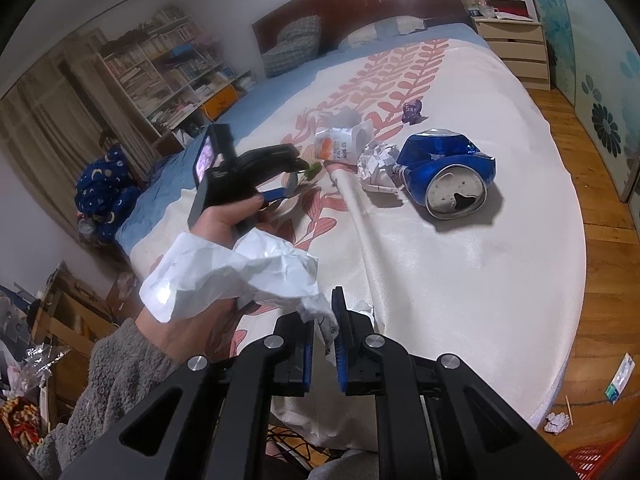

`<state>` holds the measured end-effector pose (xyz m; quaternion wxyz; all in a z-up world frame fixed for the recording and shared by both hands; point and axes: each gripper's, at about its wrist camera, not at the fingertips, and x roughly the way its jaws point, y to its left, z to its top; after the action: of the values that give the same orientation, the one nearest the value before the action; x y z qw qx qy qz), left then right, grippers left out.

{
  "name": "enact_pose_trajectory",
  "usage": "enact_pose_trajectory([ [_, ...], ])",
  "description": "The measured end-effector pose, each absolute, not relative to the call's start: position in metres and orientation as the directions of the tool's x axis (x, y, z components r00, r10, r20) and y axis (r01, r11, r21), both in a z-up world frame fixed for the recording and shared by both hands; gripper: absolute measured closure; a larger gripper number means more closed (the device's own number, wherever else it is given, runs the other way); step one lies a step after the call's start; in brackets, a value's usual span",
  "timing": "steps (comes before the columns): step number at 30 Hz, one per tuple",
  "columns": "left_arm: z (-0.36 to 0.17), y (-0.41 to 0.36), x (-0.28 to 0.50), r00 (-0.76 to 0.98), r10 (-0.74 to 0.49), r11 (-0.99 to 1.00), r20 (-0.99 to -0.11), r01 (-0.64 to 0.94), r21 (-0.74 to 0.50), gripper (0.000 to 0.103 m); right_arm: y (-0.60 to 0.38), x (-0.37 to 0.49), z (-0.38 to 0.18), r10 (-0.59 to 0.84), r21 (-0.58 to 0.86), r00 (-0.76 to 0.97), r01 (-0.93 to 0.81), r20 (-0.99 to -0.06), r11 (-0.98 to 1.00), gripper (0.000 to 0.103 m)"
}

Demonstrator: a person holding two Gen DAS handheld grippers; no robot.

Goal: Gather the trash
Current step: 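Grasp the silver foil with the right tool while the left tool grasps the can lid, then carry the foil and can lid to the red wastebasket and release both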

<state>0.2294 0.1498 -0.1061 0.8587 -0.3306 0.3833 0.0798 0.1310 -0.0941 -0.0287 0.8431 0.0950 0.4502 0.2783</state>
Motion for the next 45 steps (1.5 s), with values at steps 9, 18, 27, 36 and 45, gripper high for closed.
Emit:
enact_pose_trajectory([
  [9,-0.041,0.099,0.126,0.797,-0.090,0.804,-0.597,-0.296,-0.516,0.046,-0.117,0.116,-0.012,0.562,0.409,0.509,-0.388,-0.652,0.826,0.093],
  [18,0.023,0.003,0.028,0.858,-0.093,0.890,-0.505,-0.155,-0.428,0.046,-0.207,0.092,0.018,0.510,0.366,0.590,-0.355,-0.626,0.860,0.095],
  [27,0.044,-0.053,0.000,0.862,-0.203,0.868,-0.464,-0.061,-0.493,0.046,-0.307,0.091,0.057,0.501,0.396,0.631,-0.314,-0.592,0.863,0.098],
  [36,0.067,-0.250,0.035,0.662,-0.564,0.818,-0.494,0.369,-0.441,0.046,-0.526,0.012,0.054,0.186,0.237,0.664,-0.013,-0.724,0.971,0.098],
  [45,-0.020,-0.510,0.042,0.115,-0.642,0.650,-0.758,0.606,-0.459,0.046,-0.678,-0.073,-0.084,0.098,0.287,0.421,0.413,-0.902,0.864,0.098],
])
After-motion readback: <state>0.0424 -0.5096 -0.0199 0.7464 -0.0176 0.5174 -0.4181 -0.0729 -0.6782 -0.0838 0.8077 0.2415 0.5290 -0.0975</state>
